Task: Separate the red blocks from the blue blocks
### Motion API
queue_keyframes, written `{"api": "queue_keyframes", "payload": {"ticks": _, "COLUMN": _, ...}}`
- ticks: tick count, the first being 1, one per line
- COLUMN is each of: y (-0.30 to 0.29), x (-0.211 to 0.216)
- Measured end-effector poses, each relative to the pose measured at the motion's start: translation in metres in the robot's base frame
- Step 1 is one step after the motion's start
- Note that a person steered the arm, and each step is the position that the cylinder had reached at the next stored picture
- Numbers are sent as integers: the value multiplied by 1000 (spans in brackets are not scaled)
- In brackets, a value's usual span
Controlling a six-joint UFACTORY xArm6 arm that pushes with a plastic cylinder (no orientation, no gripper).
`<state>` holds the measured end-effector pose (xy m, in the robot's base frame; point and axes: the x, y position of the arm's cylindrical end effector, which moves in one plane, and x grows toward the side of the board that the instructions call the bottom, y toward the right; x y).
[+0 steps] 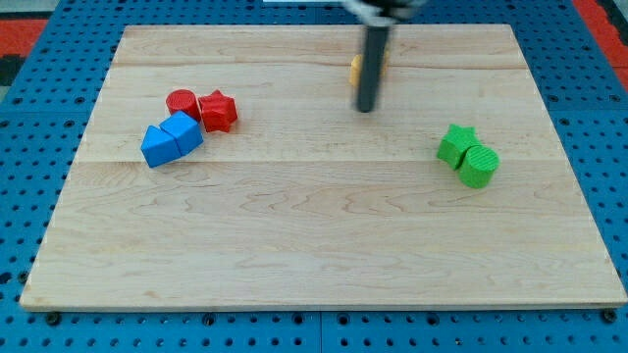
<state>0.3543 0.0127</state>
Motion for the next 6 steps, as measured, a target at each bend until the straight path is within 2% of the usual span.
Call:
{"api": "queue_keyframes", "payload": {"ticks": 1, "y": -81, "x": 26}}
{"api": "queue_keyframes", "payload": {"ticks": 2, "y": -149, "x": 28}}
{"api": "queue_keyframes", "payload": {"ticks": 4, "y": -194, "x": -8}}
{"api": "queue_keyframes", "payload": {"ticks": 5, "y": -170, "x": 11}}
{"api": "queue_keyframes", "payload": {"ticks": 6, "y": -233, "x": 21}}
